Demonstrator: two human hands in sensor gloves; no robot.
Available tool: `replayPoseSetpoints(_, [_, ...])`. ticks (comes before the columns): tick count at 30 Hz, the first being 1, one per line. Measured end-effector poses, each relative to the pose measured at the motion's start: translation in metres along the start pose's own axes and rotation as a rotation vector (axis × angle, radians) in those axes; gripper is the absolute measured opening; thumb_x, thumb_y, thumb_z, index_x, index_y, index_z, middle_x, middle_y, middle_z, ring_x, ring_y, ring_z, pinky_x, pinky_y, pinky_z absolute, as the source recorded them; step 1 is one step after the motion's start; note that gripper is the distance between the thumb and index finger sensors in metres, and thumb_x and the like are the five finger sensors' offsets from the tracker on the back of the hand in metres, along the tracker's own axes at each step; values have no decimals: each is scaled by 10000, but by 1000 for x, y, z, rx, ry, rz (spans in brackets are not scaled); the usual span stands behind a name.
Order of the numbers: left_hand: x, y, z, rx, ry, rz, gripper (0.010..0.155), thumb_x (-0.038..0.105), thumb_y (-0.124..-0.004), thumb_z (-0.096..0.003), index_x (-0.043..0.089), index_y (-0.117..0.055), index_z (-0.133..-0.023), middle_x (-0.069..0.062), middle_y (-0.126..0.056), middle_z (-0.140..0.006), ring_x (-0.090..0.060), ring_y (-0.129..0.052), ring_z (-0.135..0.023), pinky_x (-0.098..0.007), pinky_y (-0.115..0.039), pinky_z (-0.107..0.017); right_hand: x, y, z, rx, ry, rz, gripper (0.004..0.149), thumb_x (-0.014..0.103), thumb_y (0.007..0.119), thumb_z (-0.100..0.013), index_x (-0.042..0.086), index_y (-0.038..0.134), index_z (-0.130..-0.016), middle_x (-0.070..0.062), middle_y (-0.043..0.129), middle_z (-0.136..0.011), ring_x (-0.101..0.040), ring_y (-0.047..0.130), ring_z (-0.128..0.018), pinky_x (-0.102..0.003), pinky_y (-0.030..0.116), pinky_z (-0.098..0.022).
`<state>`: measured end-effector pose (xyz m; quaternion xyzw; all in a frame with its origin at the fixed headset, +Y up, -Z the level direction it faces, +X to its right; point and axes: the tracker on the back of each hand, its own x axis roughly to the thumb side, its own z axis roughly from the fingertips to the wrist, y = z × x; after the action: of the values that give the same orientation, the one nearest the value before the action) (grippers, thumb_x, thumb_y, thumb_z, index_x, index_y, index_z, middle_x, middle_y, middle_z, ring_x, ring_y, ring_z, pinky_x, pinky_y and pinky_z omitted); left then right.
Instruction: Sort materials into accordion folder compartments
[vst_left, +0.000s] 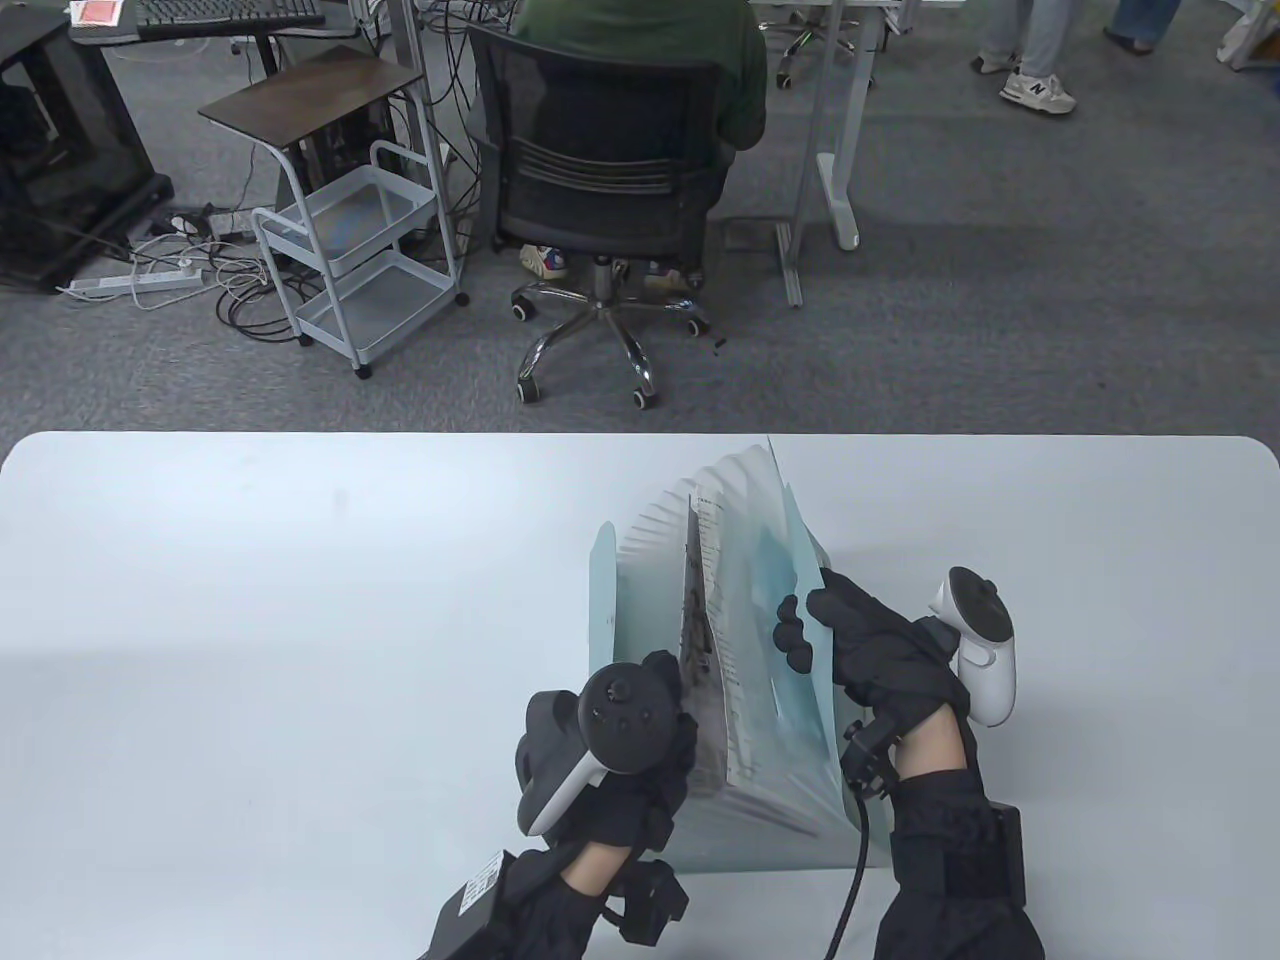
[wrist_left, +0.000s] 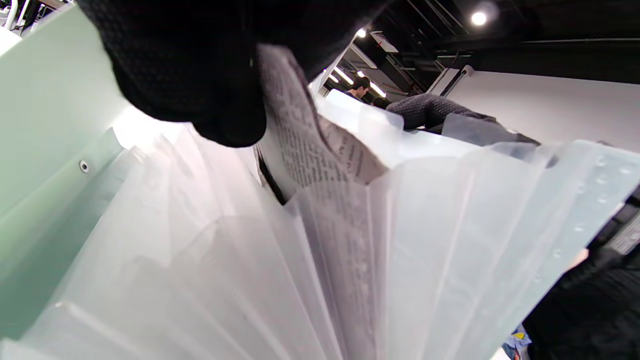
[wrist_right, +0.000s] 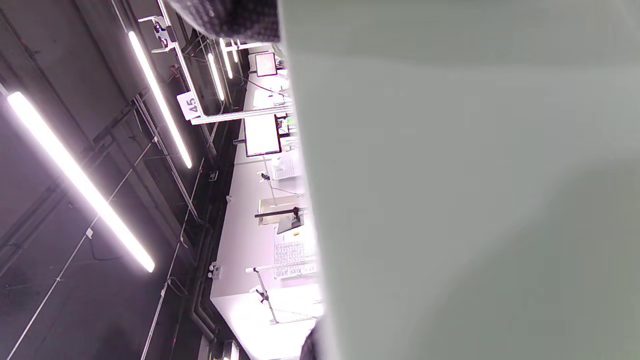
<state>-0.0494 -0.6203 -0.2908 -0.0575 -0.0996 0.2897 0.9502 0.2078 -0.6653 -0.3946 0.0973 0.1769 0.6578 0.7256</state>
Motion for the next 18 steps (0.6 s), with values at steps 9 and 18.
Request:
replayPoseSetpoints(9, [2, -2, -1, -5, -10, -25, 608, 121, -773, -661, -84, -509, -1169, -323, -768, -1040, -303, -1009, -716, -425, -890, -549, 0, 0, 0, 0, 3, 4, 655, 218, 502, -668, -145, 181, -1110, -438, 390, -1079, -527, 708, -818, -588, 643, -595])
replayPoseSetpoints(18, [8, 0, 5, 57, -41, -17, 581, 169, -794, -659, -63, -580, -1146, -288, -837, -991, -243, -1051, -639, -362, -923, -504, -1, 1, -1, 3, 6, 5, 658, 219, 501, -668, -145, 178, -1110, -438, 391, -1078, -526, 707, -818, -588, 643, -595])
